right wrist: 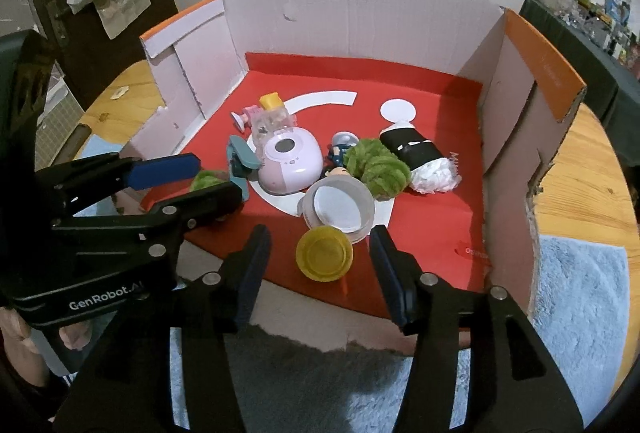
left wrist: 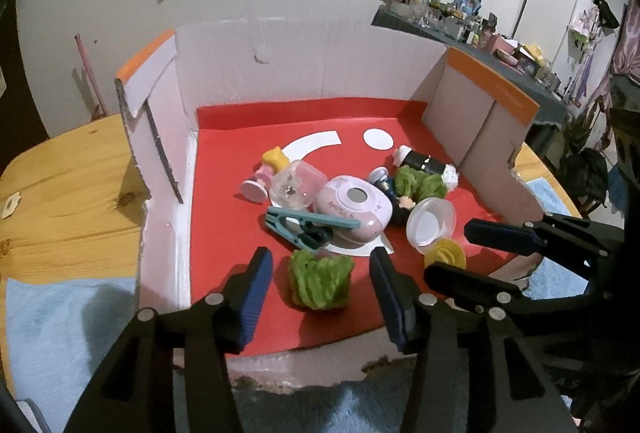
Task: Organize objects
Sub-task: 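Withdraw both open tools from the box back over the rug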
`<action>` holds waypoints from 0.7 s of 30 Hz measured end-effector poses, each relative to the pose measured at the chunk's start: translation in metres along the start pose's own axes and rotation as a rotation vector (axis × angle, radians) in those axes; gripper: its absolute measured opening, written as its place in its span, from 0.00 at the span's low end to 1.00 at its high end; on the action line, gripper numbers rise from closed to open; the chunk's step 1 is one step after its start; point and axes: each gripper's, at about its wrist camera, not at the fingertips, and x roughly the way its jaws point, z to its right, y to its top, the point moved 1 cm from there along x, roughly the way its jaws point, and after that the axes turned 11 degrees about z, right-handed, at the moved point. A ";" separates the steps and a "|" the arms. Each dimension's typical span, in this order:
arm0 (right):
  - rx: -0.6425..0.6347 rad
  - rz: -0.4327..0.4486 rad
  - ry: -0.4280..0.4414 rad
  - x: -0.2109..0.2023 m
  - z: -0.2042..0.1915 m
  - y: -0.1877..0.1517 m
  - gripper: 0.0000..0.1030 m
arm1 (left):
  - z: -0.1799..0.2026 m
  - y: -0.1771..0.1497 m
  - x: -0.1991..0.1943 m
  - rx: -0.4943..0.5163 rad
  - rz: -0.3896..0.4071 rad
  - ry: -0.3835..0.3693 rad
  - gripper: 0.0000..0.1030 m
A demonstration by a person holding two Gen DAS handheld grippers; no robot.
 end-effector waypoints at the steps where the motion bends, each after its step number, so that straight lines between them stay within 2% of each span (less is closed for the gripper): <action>1: 0.000 0.004 -0.002 -0.002 0.000 0.000 0.49 | 0.000 0.000 -0.002 0.000 0.004 0.004 0.55; 6: 0.009 0.024 -0.005 -0.012 -0.002 0.000 0.49 | 0.000 -0.001 -0.011 -0.002 0.017 0.018 0.61; 9: 0.013 0.040 -0.010 -0.020 -0.003 0.000 0.57 | 0.000 -0.001 -0.018 -0.005 0.031 0.029 0.66; 15: 0.032 0.064 -0.028 -0.035 -0.005 0.000 0.58 | 0.001 -0.003 -0.030 0.003 0.057 0.056 0.74; 18: 0.036 0.067 -0.035 -0.039 -0.005 -0.003 0.65 | 0.001 -0.005 -0.032 0.004 0.056 0.060 0.76; 21: 0.036 0.069 -0.039 -0.041 -0.006 -0.005 0.65 | 0.001 -0.007 -0.033 0.000 0.048 0.065 0.78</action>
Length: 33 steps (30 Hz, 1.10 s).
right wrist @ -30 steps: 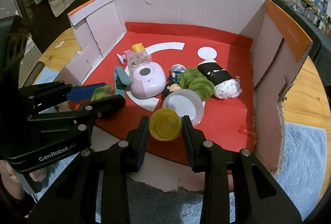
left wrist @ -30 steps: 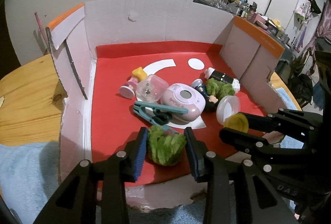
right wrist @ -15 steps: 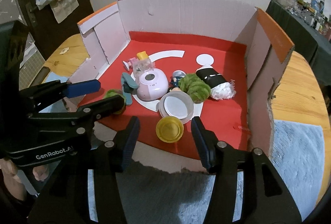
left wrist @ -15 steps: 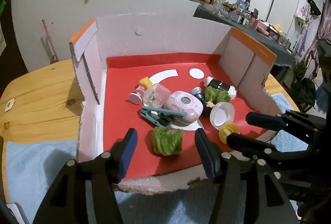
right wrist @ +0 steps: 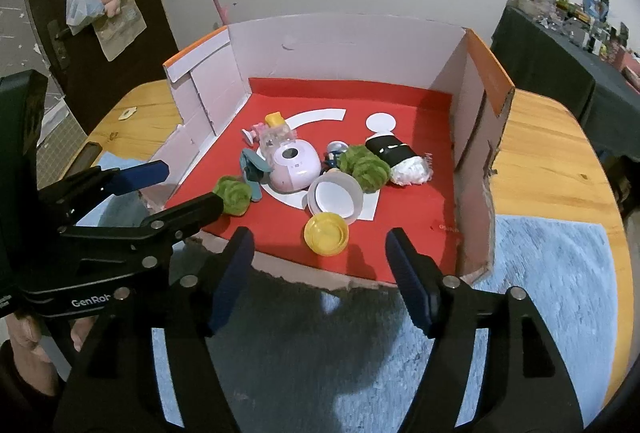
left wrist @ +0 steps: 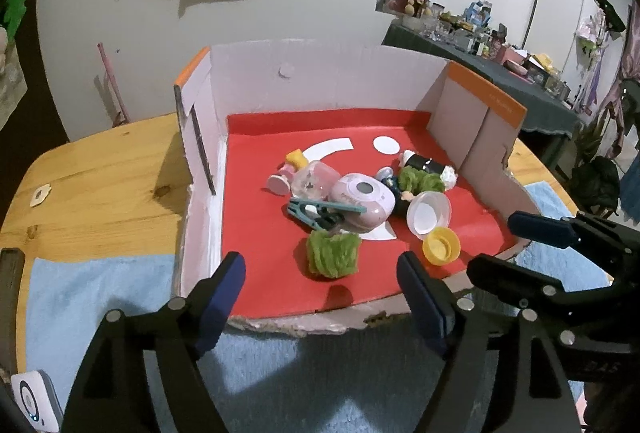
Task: Organize objects
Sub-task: 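Withdraw both open tools from the box back over the rug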
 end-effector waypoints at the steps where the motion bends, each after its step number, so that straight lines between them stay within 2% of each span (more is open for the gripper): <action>1: 0.000 0.000 0.000 -0.001 0.000 0.000 0.66 | 0.000 -0.001 -0.001 0.000 0.000 0.002 0.80; 5: -0.005 0.002 -0.009 -0.003 -0.001 -0.002 0.70 | 0.000 -0.003 -0.006 0.002 0.008 0.012 0.88; 11: 0.008 0.002 -0.010 -0.007 0.001 -0.004 0.70 | 0.000 -0.004 -0.012 0.016 0.019 0.042 0.96; 17: 0.011 0.005 -0.014 -0.009 0.002 -0.004 0.70 | -0.001 -0.006 -0.011 0.018 0.008 0.050 1.00; 28: 0.011 0.009 -0.021 -0.012 0.002 -0.004 0.71 | -0.001 -0.008 -0.012 0.016 0.002 0.057 1.00; 33: 0.014 0.012 -0.025 -0.014 0.002 -0.003 0.74 | -0.002 -0.008 -0.014 0.013 0.006 0.059 1.00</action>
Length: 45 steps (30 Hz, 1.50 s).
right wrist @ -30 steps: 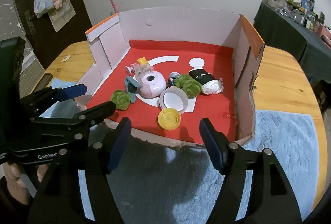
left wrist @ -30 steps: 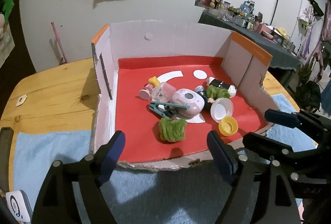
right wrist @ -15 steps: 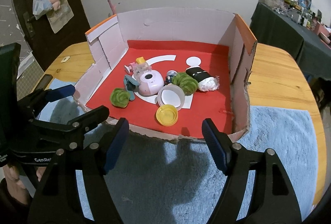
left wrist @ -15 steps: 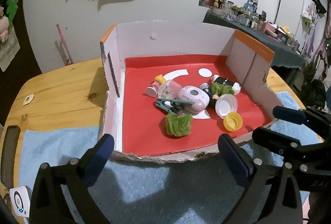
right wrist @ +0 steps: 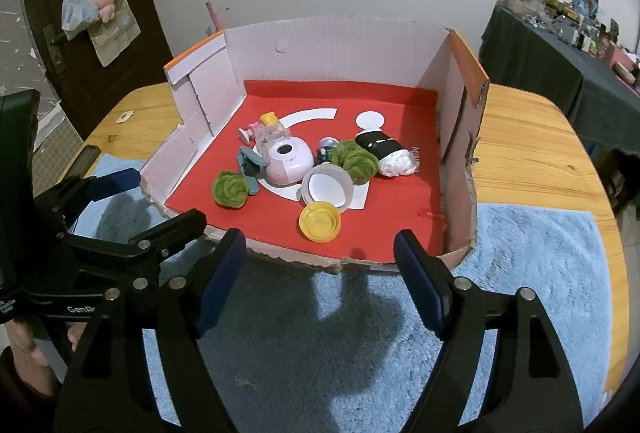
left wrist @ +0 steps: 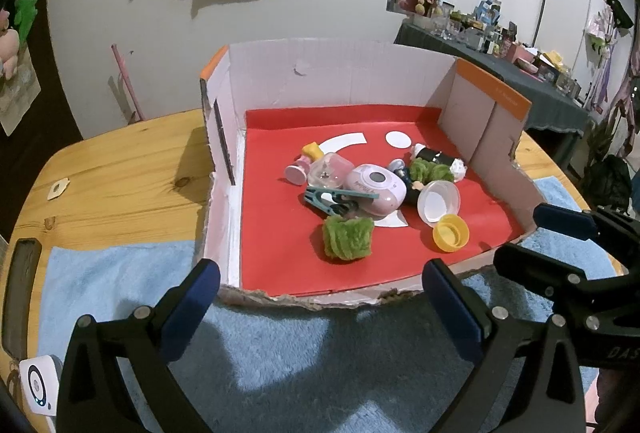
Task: Organize objects
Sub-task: 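Withdraw both open tools from the box back over the rug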
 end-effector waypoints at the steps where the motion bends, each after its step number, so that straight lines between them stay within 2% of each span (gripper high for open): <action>1: 0.000 0.000 0.000 0.000 0.000 0.000 0.74 | 0.000 0.000 0.000 0.003 0.004 0.009 1.00; 8: 0.002 0.002 0.000 -0.001 0.000 0.000 0.75 | 0.002 0.002 -0.005 0.025 0.022 0.051 1.00; 19: 0.010 0.002 -0.001 -0.004 0.001 -0.002 0.78 | -0.008 0.001 -0.009 -0.071 0.026 -0.028 1.00; 23: 0.011 0.003 -0.001 -0.004 0.002 -0.002 0.78 | -0.007 0.000 -0.010 -0.053 0.028 -0.002 1.00; 33: 0.008 0.002 -0.001 -0.005 0.001 -0.004 0.78 | -0.005 -0.005 -0.011 -0.052 0.011 -0.002 1.00; 45: 0.005 0.004 -0.002 -0.006 -0.002 -0.006 0.78 | -0.003 -0.006 -0.014 -0.032 0.032 0.014 1.00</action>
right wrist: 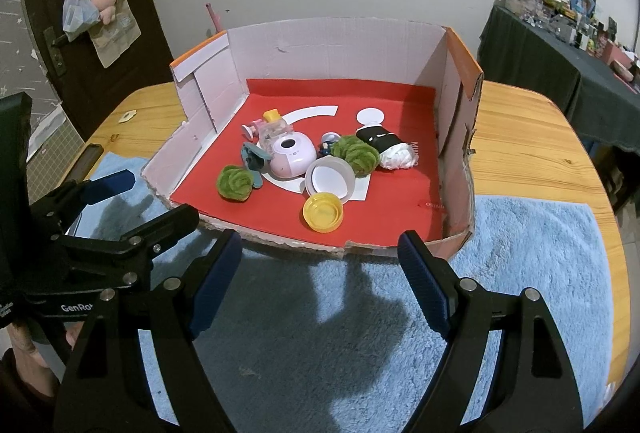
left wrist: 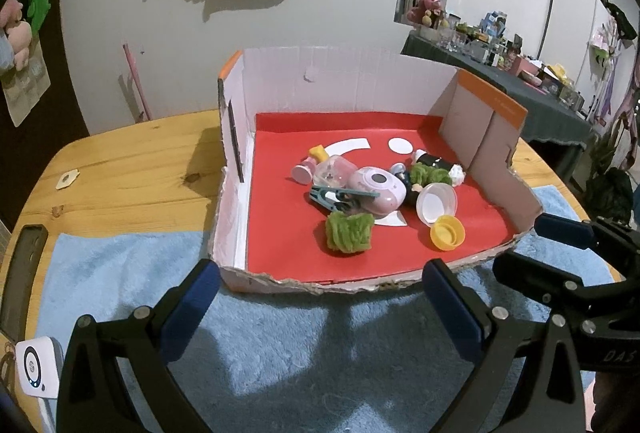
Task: Organize objects
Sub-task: 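Withdraw both open tools from the box back over the rug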
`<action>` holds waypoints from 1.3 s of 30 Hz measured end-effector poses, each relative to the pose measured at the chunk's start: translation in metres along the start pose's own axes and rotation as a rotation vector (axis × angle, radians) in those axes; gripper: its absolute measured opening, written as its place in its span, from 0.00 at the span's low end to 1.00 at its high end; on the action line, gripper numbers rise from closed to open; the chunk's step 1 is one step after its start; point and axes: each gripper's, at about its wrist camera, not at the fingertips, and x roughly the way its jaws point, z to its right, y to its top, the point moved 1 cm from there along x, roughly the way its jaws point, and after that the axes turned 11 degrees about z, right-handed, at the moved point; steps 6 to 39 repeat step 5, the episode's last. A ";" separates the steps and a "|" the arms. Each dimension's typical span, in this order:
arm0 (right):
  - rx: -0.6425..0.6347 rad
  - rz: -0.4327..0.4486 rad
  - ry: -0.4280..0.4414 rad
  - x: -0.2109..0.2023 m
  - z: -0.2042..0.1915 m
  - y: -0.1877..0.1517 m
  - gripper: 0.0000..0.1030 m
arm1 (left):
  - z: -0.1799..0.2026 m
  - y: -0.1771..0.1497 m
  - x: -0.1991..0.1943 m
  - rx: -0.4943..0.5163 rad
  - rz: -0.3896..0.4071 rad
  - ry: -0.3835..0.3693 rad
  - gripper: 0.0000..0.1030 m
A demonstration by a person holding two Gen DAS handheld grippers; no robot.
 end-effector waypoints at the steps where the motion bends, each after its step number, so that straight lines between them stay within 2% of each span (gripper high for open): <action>1: 0.000 0.000 0.001 0.000 0.000 0.000 0.78 | -0.001 0.000 0.001 -0.004 -0.003 0.002 1.00; 5: 0.000 0.001 0.002 0.000 0.000 0.000 0.78 | -0.002 0.001 0.004 -0.020 -0.020 -0.017 1.00; 39: 0.000 0.001 0.002 0.000 0.000 0.000 0.78 | -0.002 0.001 0.004 -0.020 -0.020 -0.017 1.00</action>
